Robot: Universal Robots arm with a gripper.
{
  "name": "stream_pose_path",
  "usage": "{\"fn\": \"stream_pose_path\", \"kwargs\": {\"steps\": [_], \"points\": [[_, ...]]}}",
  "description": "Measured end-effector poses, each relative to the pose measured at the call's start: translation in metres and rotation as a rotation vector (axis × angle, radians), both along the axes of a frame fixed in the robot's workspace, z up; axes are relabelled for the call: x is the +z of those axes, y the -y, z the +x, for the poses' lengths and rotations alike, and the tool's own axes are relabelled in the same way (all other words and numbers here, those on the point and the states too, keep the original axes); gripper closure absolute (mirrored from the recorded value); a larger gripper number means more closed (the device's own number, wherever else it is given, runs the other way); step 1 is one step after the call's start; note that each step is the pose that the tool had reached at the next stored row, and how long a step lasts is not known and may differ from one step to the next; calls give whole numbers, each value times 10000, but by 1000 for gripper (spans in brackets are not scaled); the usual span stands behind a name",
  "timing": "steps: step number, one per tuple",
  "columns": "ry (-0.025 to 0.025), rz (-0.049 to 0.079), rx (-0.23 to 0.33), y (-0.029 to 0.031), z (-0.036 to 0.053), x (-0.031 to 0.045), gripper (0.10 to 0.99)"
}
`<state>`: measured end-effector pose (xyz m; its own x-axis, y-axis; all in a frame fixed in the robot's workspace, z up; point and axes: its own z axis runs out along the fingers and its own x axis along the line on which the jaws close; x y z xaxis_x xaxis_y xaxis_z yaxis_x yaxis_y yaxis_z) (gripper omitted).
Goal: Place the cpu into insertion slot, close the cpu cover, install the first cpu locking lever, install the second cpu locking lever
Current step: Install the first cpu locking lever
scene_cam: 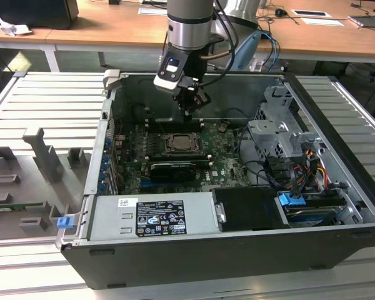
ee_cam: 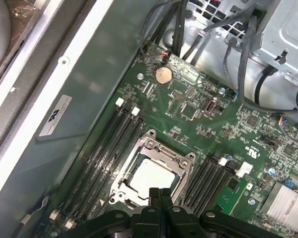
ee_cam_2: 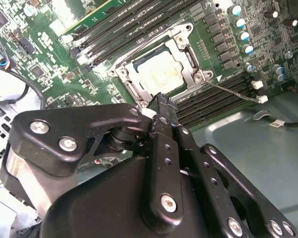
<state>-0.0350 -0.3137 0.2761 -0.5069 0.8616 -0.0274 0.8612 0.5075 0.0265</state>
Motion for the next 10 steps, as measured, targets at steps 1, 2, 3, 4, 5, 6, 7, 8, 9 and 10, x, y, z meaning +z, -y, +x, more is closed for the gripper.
{"fn": "stream_pose_path", "kwargs": {"steps": [1,2,3,4,5,6,7,8,9,10], "points": [[0,0,101,0,0,0,980],[0,0,209,0,0,0,980],[0,0,416,0,0,0,980],[0,0,712,0,0,0,980],[0,0,900,0,0,0,980],[0,0,1028,0,0,0,980],[0,0,1124,0,0,0,980],[0,0,1231,1,0,0,980],[0,0,1338,1,0,0,980],[0,1,1439,1,0,0,980]]}}
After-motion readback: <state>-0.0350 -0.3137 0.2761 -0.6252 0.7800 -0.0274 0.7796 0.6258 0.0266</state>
